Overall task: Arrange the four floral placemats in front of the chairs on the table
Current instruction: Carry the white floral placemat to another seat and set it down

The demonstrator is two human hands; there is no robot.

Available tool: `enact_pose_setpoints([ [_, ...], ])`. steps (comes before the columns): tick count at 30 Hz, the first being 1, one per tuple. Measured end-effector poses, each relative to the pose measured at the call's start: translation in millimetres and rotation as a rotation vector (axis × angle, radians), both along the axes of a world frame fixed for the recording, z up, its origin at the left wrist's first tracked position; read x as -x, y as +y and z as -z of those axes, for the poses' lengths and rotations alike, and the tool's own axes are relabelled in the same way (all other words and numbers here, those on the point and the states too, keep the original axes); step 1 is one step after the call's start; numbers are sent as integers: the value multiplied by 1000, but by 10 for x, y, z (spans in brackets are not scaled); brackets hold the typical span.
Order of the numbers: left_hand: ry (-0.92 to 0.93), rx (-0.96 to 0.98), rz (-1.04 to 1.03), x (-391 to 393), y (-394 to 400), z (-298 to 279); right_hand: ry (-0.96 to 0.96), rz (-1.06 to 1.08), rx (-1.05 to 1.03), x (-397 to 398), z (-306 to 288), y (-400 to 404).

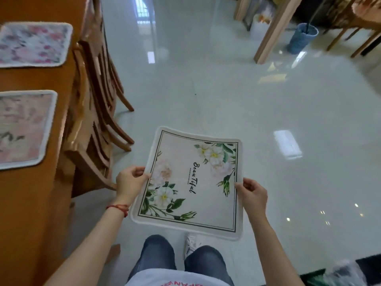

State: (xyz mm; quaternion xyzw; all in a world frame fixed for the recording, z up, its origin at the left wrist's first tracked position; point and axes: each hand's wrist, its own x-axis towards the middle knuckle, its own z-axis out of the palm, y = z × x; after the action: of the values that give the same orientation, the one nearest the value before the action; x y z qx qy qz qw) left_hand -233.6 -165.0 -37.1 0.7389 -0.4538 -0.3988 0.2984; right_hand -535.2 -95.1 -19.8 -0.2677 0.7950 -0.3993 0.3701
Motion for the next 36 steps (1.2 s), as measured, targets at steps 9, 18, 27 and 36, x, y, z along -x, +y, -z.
enact_pose_setpoints([
  [9,41,-41,-177,54,-480,-31,-40,-158,-25,84,27,-1073],
  [18,65,-30,-201,-46,-1871,17,-77,-149,-8,-9,48,-2440],
  [27,71,-14,-184,7,-3262,-32,-75,-149,-4,51,36,-3809],
  [36,59,-37,-271,278,-4735,28,-59,-234,-9,352,37,-5529],
])
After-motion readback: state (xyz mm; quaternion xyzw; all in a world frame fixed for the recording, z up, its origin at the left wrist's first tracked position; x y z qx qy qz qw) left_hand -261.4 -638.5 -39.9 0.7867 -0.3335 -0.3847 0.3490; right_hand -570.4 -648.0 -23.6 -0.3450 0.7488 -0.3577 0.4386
